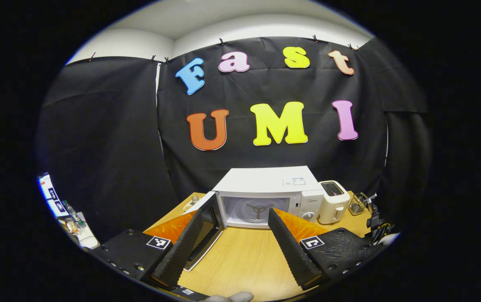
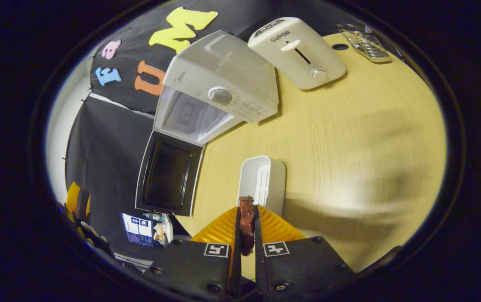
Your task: Open the microwave oven with the left hand, put the food in, and close the microwave oven.
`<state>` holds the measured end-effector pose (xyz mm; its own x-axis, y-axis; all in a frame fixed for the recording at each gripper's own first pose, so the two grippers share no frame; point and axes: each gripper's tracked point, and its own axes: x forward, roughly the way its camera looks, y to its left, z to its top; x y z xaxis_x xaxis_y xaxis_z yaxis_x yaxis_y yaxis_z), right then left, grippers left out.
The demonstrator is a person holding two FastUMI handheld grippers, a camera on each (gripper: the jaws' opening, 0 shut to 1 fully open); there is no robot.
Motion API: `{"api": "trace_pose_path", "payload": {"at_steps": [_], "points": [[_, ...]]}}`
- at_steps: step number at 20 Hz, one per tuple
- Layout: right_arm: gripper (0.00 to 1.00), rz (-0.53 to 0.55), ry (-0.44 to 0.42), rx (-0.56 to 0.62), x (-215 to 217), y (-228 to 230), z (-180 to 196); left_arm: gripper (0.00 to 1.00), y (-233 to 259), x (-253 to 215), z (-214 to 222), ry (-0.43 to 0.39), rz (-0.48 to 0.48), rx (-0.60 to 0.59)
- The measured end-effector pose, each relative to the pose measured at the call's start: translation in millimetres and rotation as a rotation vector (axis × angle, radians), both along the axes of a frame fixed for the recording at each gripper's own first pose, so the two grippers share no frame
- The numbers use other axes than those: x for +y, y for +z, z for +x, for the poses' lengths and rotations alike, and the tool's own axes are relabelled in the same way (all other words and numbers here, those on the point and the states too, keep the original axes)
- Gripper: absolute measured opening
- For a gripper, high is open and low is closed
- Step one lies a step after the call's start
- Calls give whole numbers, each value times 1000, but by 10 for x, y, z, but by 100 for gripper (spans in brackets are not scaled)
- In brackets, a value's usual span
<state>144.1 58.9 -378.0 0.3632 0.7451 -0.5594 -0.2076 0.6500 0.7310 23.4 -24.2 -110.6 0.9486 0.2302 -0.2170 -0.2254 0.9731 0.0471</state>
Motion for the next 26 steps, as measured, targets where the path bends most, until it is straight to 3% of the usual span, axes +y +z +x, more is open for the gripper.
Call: {"api": "trace_pose_path", "payload": {"at_steps": [1, 2, 3, 8, 9, 10, 11, 14, 20, 26], "points": [[17, 15, 5, -13, 25, 109, -2, 96, 13, 37, -18, 6, 1, -5], [7, 34, 4, -31, 76, 243, -4, 96, 31, 53, -36, 5, -3, -10], [17, 45, -2, -51, 117, 361, 21, 97, 49, 69, -52, 3, -7, -17], [14, 94, -46, -181, 450, 975, 90, 96, 72, 205, -67, -59, -11, -42], [14, 100, -65, -203, 551, 1067, 121, 88, 56, 239, -74, -79, -8, -43], [14, 109, -95, -231, 645, 1169, 164, 88, 38, 273, -81, -103, -7, -42], [14, 117, -134, -255, 753, 1255, 235, 96, 5, 302, -89, -130, -8, -35], [14, 167, -259, -318, 1115, 1476, 414, 96, -89, 445, -132, -208, -5, -5], [13, 240, -507, -356, 1922, 1395, 837, 96, -235, 802, -208, -319, 3, 32], [14, 276, -643, -296, 2691, 957, 1392, 96, -389, 1073, -131, -329, -16, 61]]}}
